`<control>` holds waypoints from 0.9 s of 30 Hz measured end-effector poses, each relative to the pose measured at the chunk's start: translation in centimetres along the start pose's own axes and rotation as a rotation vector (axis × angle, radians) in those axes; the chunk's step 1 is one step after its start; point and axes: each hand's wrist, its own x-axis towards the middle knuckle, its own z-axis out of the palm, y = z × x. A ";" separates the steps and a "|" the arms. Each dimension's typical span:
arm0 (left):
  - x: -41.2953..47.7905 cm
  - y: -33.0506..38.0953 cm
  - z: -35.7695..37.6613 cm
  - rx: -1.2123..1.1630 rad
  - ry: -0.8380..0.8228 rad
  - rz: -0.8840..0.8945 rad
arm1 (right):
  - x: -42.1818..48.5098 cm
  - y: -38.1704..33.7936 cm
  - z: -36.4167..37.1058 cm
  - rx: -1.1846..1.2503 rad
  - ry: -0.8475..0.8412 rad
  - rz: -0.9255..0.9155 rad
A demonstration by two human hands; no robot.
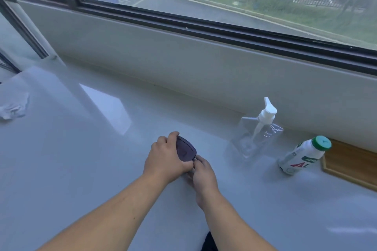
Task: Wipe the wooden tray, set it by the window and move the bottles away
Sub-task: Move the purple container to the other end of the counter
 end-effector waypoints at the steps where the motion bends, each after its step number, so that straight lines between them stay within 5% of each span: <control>1: -0.2 -0.1 -0.4 -0.010 0.019 -0.011 | -0.2 -0.3 0.5 -0.007 0.002 0.002; 13: -2.8 -10.7 -8.7 -0.084 0.185 -0.230 | -3.9 -0.7 13.8 -0.171 -0.154 -0.026; 27: -18.3 -42.9 -23.6 -0.133 0.392 -0.632 | -16.2 14.4 45.7 -0.397 -0.509 0.116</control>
